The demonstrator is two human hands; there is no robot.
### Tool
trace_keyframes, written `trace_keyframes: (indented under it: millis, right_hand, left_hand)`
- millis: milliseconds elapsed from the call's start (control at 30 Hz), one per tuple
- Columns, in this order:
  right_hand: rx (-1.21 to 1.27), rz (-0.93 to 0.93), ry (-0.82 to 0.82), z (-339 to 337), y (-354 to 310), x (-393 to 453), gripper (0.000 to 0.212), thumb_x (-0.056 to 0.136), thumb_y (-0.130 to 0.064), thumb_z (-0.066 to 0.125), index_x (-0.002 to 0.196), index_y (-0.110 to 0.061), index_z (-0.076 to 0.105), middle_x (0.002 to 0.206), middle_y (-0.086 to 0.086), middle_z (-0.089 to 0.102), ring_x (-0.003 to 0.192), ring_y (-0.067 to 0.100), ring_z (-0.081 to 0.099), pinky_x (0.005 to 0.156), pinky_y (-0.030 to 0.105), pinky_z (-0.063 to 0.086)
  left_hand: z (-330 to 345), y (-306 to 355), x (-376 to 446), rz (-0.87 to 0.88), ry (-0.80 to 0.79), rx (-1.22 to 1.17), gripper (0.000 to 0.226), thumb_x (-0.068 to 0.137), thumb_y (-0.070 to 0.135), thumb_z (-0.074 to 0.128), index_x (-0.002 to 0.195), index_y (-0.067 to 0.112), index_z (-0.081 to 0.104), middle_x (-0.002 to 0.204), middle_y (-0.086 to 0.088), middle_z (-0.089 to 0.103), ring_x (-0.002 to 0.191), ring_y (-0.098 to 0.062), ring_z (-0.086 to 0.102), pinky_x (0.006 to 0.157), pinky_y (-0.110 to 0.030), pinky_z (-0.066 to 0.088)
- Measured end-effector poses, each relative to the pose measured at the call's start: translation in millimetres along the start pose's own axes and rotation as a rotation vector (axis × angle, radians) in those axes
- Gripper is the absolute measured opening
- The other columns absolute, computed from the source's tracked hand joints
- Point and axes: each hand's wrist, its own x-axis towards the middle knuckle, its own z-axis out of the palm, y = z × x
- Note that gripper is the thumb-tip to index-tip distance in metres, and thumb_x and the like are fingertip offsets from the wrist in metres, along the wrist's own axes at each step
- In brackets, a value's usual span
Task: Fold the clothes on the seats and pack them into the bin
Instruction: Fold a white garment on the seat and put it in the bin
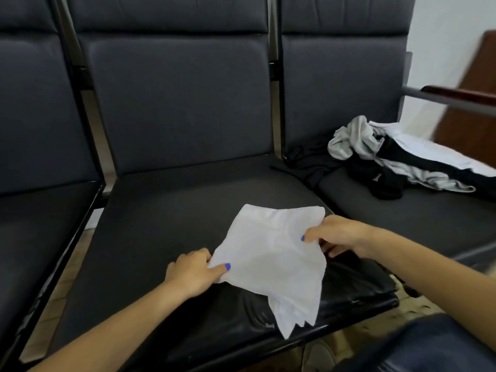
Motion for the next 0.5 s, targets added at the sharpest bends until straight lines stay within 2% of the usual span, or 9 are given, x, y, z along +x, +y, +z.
trace_keyframes:
  millis: [33,67,100,200,267,333,367,500]
  right_hand:
    - [0.163,-0.002,-0.014,0,0,0,0.019,0.090,-0.019,0.056,0.104,-0.009,0.064,0.103,0.010,0.067,0.085,0.021,0.060,0.066,0.029,0.049]
    - [0.346,0.012,-0.031,0,1,2,0.025,0.092,-0.016,0.049,0.112,-0.009,0.061,0.109,0.012,0.066,0.092,0.025,0.062,0.069,0.033,0.052]
    - [0.492,0.031,-0.041,1,1,3,0.027,0.094,-0.015,0.044,0.116,-0.010,0.058,0.111,0.013,0.066,0.094,0.027,0.062,0.068,0.035,0.053]
    - [0.639,0.080,0.015,-1,2,7,0.027,0.097,-0.015,0.045,0.122,-0.006,0.052,0.107,0.015,0.064,0.086,0.027,0.063,0.060,0.035,0.050]
    - [0.707,0.084,0.053,-4,1,9,0.025,0.096,-0.011,0.052,0.118,0.000,0.053,0.100,0.018,0.064,0.077,0.026,0.065,0.052,0.034,0.054]
    - [0.769,0.071,0.065,-11,-2,7,0.014,0.095,-0.007,0.055,0.104,0.002,0.055,0.087,0.017,0.064,0.064,0.023,0.065,0.041,0.029,0.053]
    - [0.810,0.059,0.056,-14,-4,5,0.009,0.094,-0.006,0.055,0.099,0.002,0.056,0.082,0.016,0.065,0.062,0.022,0.065,0.041,0.027,0.053]
    - [1.039,-0.025,-0.076,-28,-8,-2,0.014,0.094,-0.002,0.053,0.082,-0.003,0.061,0.066,0.009,0.069,0.054,0.018,0.068,0.052,0.028,0.057]
  left_hand:
    - [3,2,1,-0.006,0.034,-0.036,0.033,0.090,0.052,0.050,0.075,0.024,0.042,0.087,0.007,0.057,0.088,-0.017,0.053,0.078,-0.031,0.037]
    - [4,3,1,-0.018,0.040,-0.178,0.032,0.091,0.044,0.052,0.073,0.020,0.041,0.084,0.005,0.056,0.084,-0.017,0.051,0.076,-0.031,0.036]
    - [2,5,-2,-0.032,0.016,-0.425,0.028,0.092,0.036,0.053,0.074,0.016,0.043,0.082,0.002,0.055,0.079,-0.017,0.050,0.073,-0.030,0.036]
    - [-15,21,-19,-0.028,-0.156,-1.232,0.010,0.092,0.014,0.052,0.092,0.006,0.059,0.085,-0.007,0.065,0.073,-0.016,0.062,0.069,-0.030,0.051]
    - [-29,33,-29,-0.020,-0.214,-1.520,0.019,0.093,0.008,0.048,0.101,0.002,0.064,0.087,-0.010,0.071,0.071,-0.019,0.070,0.065,-0.035,0.058]
    - [-43,48,-35,0.004,-0.191,-1.664,0.020,0.093,0.008,0.047,0.102,0.000,0.063,0.090,-0.015,0.072,0.073,-0.022,0.072,0.059,-0.035,0.059]
    - [-50,57,-38,0.031,-0.178,-1.691,0.020,0.094,0.009,0.047,0.101,0.000,0.062,0.091,-0.016,0.072,0.074,-0.023,0.072,0.058,-0.034,0.059]
    - [-84,102,-50,0.217,-0.182,-1.698,0.024,0.097,0.012,0.043,0.107,-0.003,0.059,0.101,-0.021,0.071,0.086,-0.027,0.072,0.060,-0.032,0.059]
